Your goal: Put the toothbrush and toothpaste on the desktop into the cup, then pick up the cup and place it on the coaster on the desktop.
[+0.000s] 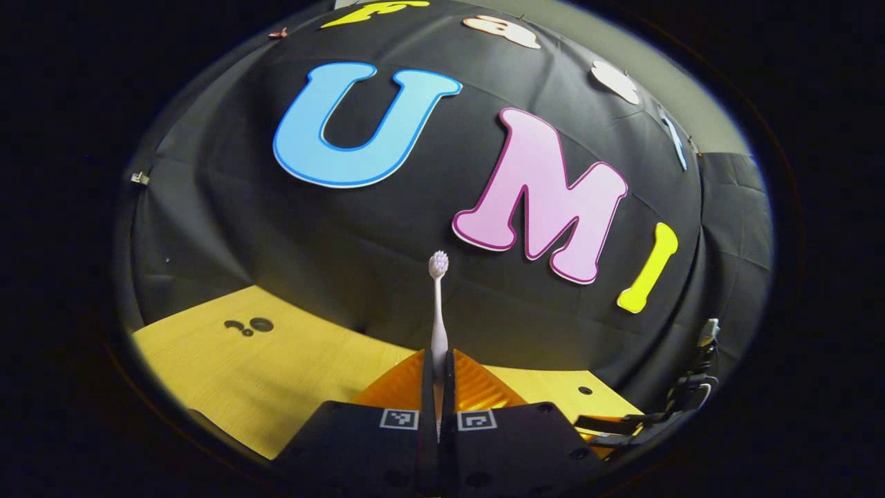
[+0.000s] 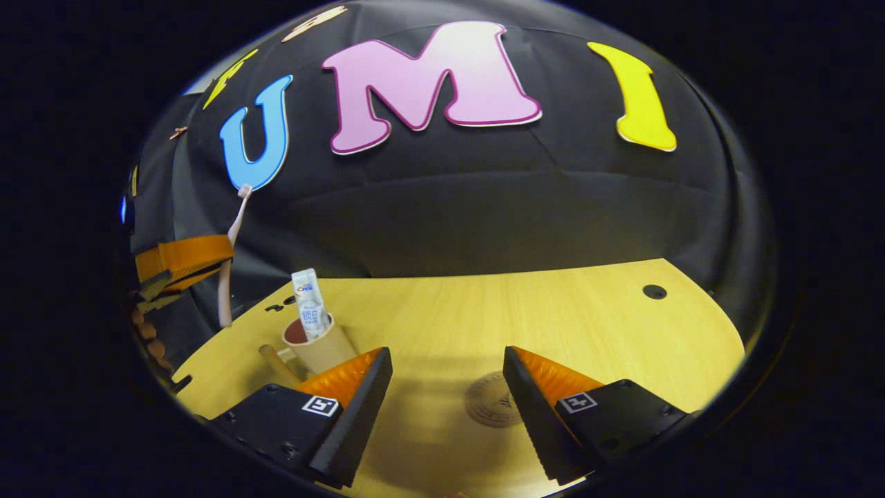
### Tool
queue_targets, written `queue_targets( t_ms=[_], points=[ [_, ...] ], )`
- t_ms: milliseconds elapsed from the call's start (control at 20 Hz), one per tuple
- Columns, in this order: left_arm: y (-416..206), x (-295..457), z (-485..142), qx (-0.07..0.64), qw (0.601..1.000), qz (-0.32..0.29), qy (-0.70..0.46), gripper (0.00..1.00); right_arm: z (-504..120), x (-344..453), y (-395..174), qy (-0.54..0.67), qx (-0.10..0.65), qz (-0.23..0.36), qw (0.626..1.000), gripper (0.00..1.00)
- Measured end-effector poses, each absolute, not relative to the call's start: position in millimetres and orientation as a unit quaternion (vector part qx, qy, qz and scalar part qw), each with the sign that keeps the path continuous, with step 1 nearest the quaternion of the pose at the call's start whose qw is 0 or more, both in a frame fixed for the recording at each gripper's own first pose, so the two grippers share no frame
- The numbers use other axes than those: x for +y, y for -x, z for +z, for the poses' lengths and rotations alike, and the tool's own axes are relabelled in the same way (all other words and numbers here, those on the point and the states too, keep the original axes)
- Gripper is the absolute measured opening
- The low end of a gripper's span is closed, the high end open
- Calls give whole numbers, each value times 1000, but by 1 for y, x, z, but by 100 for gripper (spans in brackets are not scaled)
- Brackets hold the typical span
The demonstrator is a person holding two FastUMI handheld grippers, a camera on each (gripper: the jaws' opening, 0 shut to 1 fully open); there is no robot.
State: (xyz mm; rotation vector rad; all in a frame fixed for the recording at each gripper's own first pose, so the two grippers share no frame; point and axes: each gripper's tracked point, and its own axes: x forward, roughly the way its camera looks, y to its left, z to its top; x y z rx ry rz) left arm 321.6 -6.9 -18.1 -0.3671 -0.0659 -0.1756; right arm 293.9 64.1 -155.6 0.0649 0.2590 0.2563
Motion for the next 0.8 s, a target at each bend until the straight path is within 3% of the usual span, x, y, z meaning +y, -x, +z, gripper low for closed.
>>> queue_targets(
  t_ms=[350,800],
  points=[
    [-366,-21,-50,-62,983,-79,155,6,-191,1,-288,-29,146,74,986,98],
    [-368,-27,-82,-61,987,-78,126,13,-213,-19,-274,-24,160,61,985,98]
  ],
)
